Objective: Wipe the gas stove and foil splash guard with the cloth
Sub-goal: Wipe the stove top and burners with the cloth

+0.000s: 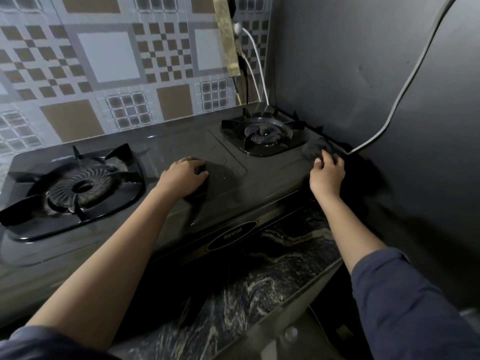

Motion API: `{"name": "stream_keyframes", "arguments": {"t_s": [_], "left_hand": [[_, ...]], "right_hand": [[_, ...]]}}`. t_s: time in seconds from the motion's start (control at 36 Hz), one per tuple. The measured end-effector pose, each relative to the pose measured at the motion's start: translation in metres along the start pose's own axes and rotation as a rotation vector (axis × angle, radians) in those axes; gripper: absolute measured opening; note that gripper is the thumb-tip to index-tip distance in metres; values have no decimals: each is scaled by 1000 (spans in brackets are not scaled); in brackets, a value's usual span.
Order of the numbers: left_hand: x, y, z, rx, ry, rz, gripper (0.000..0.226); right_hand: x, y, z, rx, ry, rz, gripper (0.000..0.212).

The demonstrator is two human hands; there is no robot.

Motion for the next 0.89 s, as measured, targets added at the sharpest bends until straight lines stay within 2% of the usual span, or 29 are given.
{"name": "stream_keyframes", "arguments": {"t_s": [0.14, 0.31, 0.58, 0.75, 0.83, 0.89], "left_hand": [[-15, 13, 2, -22, 2, -28, 47], [-26, 28, 6, -44, 18, -21, 47], [-40, 35, 4, -42, -9, 1, 48], [-39, 38, 1, -51, -21, 23, 46], [-39, 36, 2, -45, -34, 45, 44], [-41, 36, 2, -45, -43, 52, 44]], "right_hand": [[-35, 12, -8, 58, 29, -19, 41], [-64, 19, -3, 25, 152, 57, 45], [-60, 7, 16, -373, 150, 416, 49], [-34, -3, 16, -345, 286, 741, 54], [-25, -4, 12, -262, 381, 788, 51], [-22, -4, 8, -192, 359, 793, 48]]}}
Point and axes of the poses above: each hand's wrist, its own x-axis towards the middle knuckle, its own z-axis out of the back of the hand, y = z × x, the point moved 1 cm from there along x, towards the middle knuckle, and after that the axes turned 2 degrees about x, right-handed, at the moved point
